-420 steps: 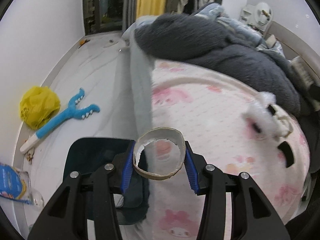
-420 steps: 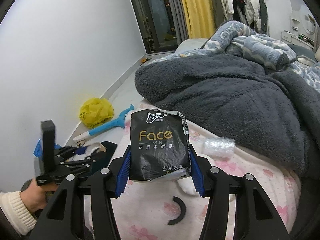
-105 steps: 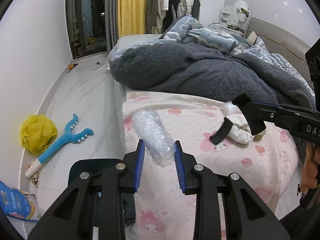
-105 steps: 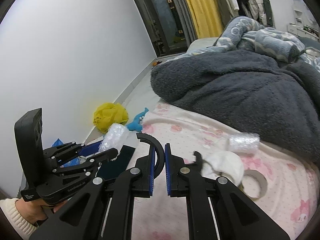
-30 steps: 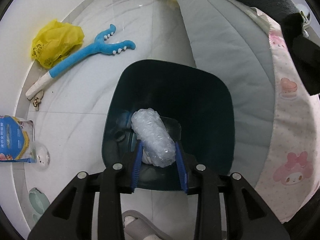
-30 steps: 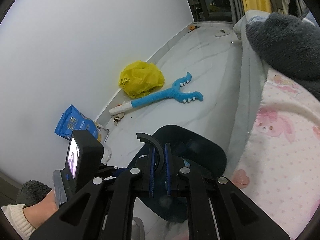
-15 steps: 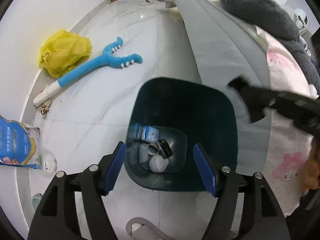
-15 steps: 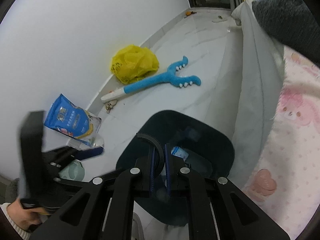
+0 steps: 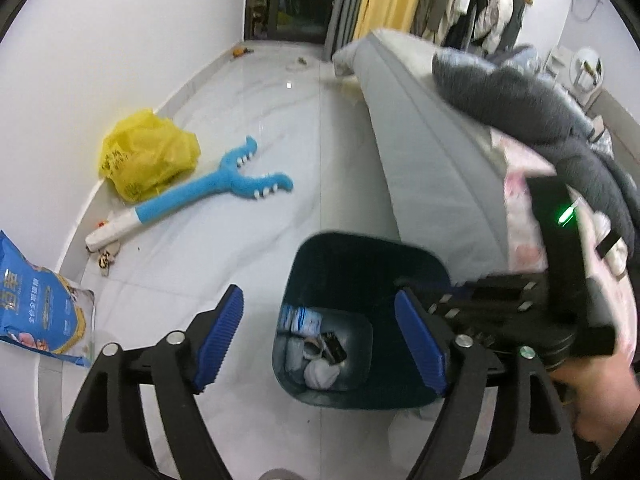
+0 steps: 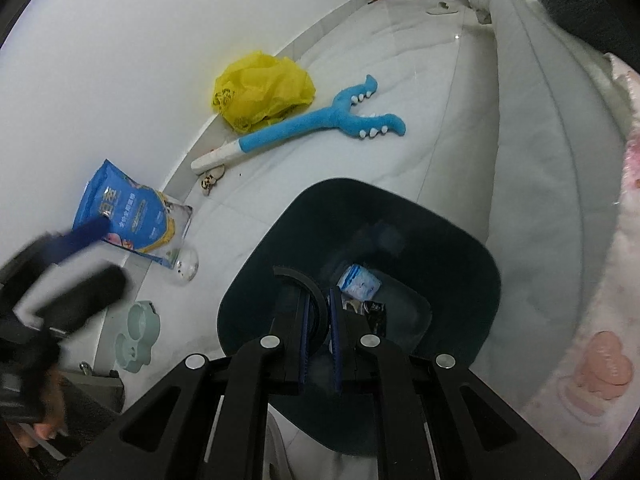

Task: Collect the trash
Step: 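Lower the black curved piece into the bin and open the right gripper, then move both open grippers from the bin back over the pillow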

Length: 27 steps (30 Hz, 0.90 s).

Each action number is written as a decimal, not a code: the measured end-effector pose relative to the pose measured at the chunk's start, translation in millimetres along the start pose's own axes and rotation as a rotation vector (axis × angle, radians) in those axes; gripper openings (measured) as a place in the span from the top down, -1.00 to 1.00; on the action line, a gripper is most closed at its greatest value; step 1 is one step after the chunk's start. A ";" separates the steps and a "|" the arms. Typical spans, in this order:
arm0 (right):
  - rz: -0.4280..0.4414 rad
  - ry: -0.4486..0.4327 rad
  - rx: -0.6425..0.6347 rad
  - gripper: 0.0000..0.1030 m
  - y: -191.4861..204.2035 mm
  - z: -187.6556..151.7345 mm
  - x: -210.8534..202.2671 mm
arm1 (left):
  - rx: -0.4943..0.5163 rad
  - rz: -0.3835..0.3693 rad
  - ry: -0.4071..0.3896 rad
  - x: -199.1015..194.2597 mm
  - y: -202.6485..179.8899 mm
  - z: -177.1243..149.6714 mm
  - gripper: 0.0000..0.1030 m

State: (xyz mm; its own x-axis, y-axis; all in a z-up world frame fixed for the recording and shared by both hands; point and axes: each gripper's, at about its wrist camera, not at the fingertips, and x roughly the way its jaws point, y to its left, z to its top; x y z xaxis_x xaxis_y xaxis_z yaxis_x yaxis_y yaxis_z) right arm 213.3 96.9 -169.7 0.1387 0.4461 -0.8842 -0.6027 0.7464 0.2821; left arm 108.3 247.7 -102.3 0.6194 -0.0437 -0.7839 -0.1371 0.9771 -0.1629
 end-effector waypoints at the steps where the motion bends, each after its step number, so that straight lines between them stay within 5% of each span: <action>1: -0.002 0.008 -0.002 0.81 0.4 -0.1 2.0 | -0.004 0.002 -0.024 -5.3 0.7 2.2 -0.62; 19: -0.038 0.096 -0.015 0.79 10.4 -6.3 38.2 | 0.034 0.019 -0.215 -57.5 -15.1 17.6 -0.82; 22: -0.044 0.101 -0.017 0.45 11.8 -7.7 39.0 | 0.060 0.039 -0.218 -61.3 -21.0 18.2 -0.84; 23: -0.047 0.097 -0.016 0.19 11.8 -8.2 38.0 | 0.065 0.039 -0.218 -63.0 -22.5 18.3 -0.84; 27: -0.049 0.090 -0.021 0.16 12.9 -10.0 35.2 | 0.070 0.039 -0.236 -72.2 -26.5 22.8 -0.85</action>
State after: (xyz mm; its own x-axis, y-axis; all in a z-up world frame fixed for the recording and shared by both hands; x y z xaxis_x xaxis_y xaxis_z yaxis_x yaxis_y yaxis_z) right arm 202.6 117.3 -200.9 0.0976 0.3626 -0.9268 -0.6131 0.7555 0.2310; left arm 84.8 229.7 -27.7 0.7792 0.0361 -0.6257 -0.1153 0.9896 -0.0865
